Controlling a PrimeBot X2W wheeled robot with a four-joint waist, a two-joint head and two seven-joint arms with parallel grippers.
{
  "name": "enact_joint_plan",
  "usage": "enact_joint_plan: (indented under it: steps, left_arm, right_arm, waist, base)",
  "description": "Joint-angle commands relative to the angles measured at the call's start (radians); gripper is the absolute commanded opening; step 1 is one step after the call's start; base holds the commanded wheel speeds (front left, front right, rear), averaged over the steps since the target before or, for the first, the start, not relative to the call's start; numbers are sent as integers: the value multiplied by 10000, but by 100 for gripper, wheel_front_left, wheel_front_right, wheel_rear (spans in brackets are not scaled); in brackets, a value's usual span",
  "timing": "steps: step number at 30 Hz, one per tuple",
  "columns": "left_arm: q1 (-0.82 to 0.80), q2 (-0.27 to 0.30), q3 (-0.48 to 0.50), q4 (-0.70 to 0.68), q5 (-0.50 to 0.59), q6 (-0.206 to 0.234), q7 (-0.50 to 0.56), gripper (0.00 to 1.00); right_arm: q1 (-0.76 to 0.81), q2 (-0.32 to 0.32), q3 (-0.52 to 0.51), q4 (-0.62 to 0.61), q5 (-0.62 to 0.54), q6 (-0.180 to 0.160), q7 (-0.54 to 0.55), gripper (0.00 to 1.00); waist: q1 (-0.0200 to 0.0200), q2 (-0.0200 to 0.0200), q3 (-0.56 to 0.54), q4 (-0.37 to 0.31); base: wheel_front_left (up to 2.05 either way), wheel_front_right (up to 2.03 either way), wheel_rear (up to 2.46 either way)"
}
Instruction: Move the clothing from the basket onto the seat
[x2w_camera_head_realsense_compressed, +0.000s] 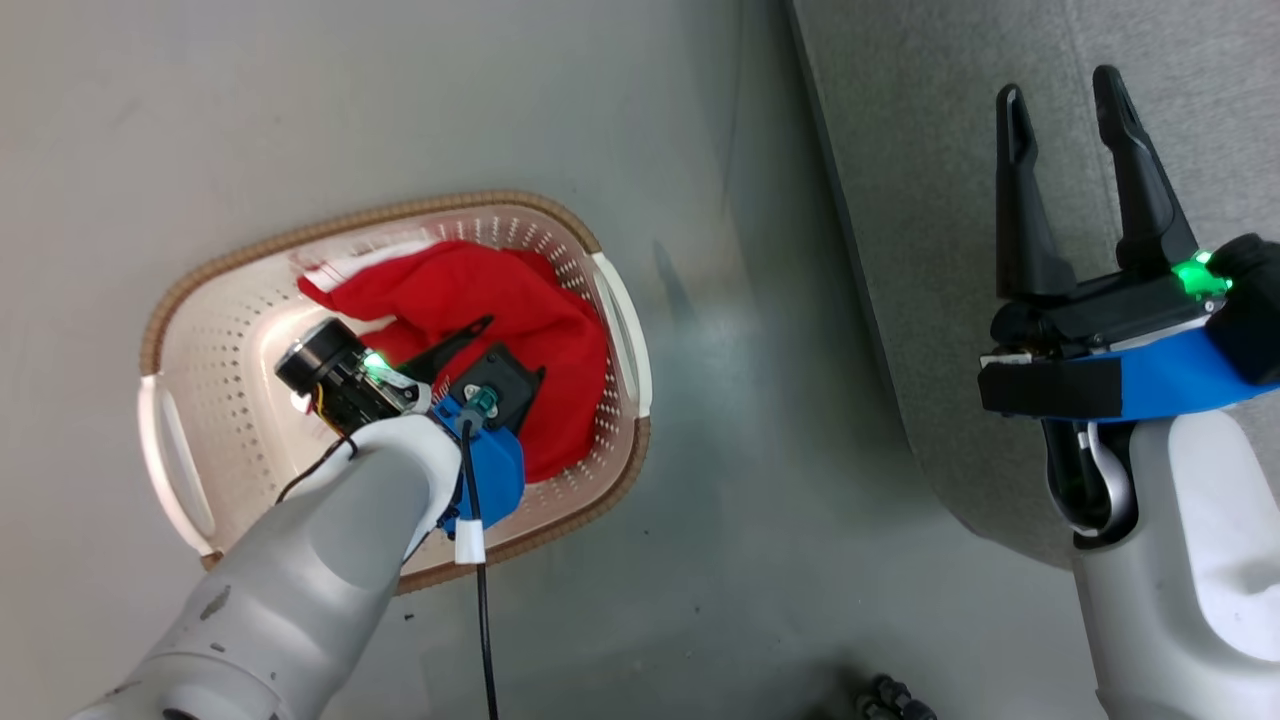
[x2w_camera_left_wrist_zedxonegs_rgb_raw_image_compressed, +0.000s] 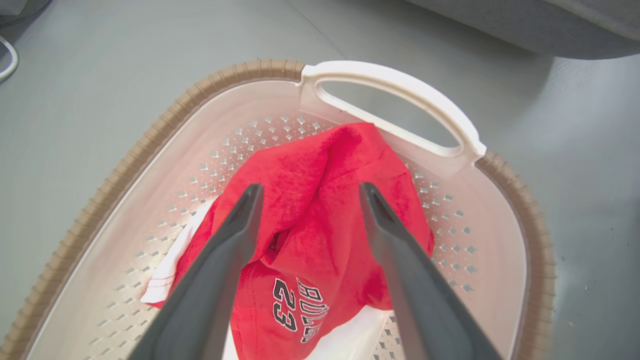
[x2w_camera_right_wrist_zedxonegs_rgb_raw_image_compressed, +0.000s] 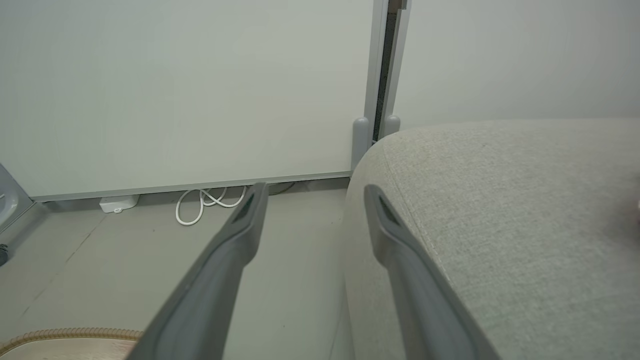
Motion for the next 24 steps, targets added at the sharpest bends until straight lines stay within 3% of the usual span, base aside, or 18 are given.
enact_joint_plan:
  steps: [1, 24]
  left_arm:
    - [-287, 71, -161, 125, -148, -12, 26, 100]
    - [-1670, 163, -1592, 1213, -1147, -12, 712, 100]
  right_arm:
    - [-248, 46, -11, -95, 22, 3, -4, 100]
    - [-942, -55, -287, -777, -23, 1, -4, 100]
  waist:
    - [-2, 0, 471, -86]
    - [-2, 0, 2755, -36]
  base:
    - [0, 0, 0]
    - [0, 0, 0]
